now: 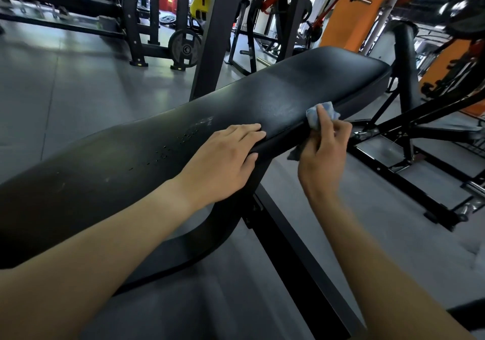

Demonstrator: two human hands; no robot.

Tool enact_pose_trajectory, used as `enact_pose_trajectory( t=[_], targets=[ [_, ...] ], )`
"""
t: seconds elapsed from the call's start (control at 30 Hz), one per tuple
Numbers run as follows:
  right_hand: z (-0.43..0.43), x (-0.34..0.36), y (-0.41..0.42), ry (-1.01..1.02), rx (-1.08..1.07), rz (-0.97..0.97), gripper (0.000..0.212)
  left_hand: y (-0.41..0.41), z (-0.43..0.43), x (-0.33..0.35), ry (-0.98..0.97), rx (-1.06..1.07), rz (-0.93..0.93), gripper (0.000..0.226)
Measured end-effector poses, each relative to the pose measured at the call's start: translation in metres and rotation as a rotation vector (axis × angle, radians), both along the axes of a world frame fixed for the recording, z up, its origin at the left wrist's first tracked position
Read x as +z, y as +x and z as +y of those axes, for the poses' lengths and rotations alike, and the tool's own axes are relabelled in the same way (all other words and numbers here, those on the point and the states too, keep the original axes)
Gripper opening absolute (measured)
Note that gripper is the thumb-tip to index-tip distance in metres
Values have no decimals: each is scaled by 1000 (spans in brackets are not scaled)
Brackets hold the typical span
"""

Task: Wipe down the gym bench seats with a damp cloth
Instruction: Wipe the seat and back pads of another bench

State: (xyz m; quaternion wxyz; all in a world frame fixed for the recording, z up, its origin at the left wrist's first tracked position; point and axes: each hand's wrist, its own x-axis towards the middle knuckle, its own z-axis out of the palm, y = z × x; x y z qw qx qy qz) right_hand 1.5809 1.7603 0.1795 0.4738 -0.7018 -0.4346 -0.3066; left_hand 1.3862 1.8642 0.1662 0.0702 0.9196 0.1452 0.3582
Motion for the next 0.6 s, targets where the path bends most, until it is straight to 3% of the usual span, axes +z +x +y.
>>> enact_pose_trajectory(
  t=[0.1,0.37,0.6],
  targets=[
    [3,-8,-25,-9,16,51,48,1,-2,-1,-2,7,-5,46],
    [1,-23,-47,-242,198,-224,48,2,0,-1,-37,-7,-13,45],
    [-2,-4,-12,-180,-31,-176,42,-9,2,-2,24,6,24,44]
  ],
)
